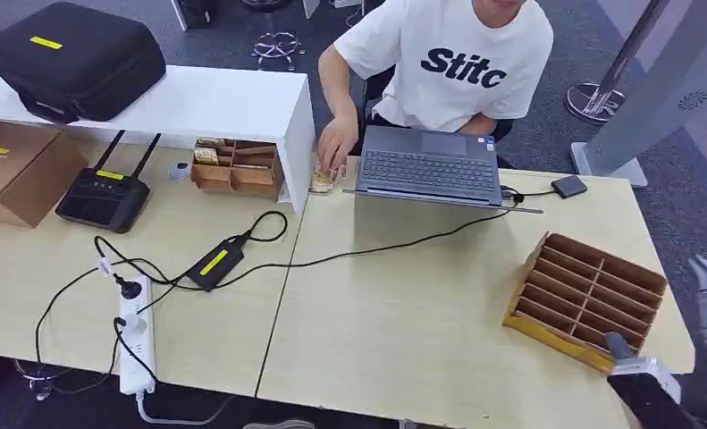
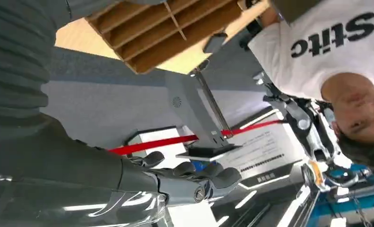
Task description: Pass the card to the sensor for recognition and then transmit it.
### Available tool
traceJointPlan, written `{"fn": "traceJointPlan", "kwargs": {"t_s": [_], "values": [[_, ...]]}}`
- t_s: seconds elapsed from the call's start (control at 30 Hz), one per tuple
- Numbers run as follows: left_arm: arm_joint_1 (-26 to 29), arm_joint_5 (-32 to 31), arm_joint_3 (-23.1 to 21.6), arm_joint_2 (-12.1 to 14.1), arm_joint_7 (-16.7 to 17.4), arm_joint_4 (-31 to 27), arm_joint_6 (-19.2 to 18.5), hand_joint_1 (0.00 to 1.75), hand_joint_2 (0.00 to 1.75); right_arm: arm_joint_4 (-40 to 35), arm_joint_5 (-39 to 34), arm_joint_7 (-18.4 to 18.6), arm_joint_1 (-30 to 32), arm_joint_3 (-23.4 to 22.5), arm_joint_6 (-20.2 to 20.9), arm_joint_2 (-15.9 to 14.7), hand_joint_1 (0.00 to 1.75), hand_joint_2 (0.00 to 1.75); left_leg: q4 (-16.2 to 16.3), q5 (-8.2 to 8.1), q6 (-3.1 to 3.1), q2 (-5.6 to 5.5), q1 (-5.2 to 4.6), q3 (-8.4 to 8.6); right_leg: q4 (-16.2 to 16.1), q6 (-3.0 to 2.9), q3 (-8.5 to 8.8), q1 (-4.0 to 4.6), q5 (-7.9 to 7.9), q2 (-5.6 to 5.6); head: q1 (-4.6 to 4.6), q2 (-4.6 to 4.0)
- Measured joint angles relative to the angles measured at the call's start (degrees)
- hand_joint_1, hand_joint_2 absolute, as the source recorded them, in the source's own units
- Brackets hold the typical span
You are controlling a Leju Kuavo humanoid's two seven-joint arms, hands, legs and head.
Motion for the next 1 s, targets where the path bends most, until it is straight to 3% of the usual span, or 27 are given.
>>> {"fn": "traceJointPlan", "kwargs": {"t_s": [0.23, 0.5, 0.67, 0.83, 1.0], "values": [[0.0, 0.0, 0.2, 0.0, -0.1, 0.0, -0.1, 0.0, 1.75, 0.4, 3.8, -2.5, 2.3, -2.6, 4.6, 3.3, 0.0, 1.75, 0.0, 0.0, 0.0, 0.01, 0.0, 0.01, 0.0, 0.0, 0.02, 0.0, 0.0, 0.01, -0.02, 0.0], [0.0, 0.0, 0.3, 0.0, -0.1, 0.0, -0.5, 0.0, 1.75, 2.3, 8.2, -3.1, 3.0, -2.4, 5.9, 5.1, 0.0, 1.75, 0.0, 0.0, 0.0, 0.01, 0.0, 0.01, 0.0, 0.0, 0.03, 0.0, 0.0, 0.01, -0.02, 0.0], [0.0, 0.0, 0.3, 0.1, 0.0, 0.0, -0.6, 0.0, 1.75, 5.3, 11.8, -2.1, 2.9, 0.7, 4.1, 5.4, 0.0, 1.75, 0.0, 0.0, 0.0, 0.01, 0.0, 0.01, 0.0, 0.0, 0.05, 0.0, 0.0, 0.01, -0.02, 0.0], [0.0, 0.0, 0.3, 0.2, 0.2, 0.0, -0.8, 0.0, 1.75, 9.1, 17.3, 2.0, 1.7, 6.2, -2.0, 5.3, 0.0, 1.75, 0.0, 0.01, 0.0, 0.02, 0.0, 0.05, 0.0, 0.0, 0.06, 0.0, 0.0, 0.01, -0.02, 0.0], [0.0, 0.0, 0.3, 0.3, 0.3, 0.0, -0.9, 0.0, 1.75, 11.2, 17.6, 2.4, 1.0, 8.9, -2.6, 5.3, 0.0, 1.75, 0.0, 0.01, -0.01, 0.01, 0.0, 0.05, 0.0, 0.0, 0.08, 0.0, 0.0, 0.0, -0.02, 0.0]]}}
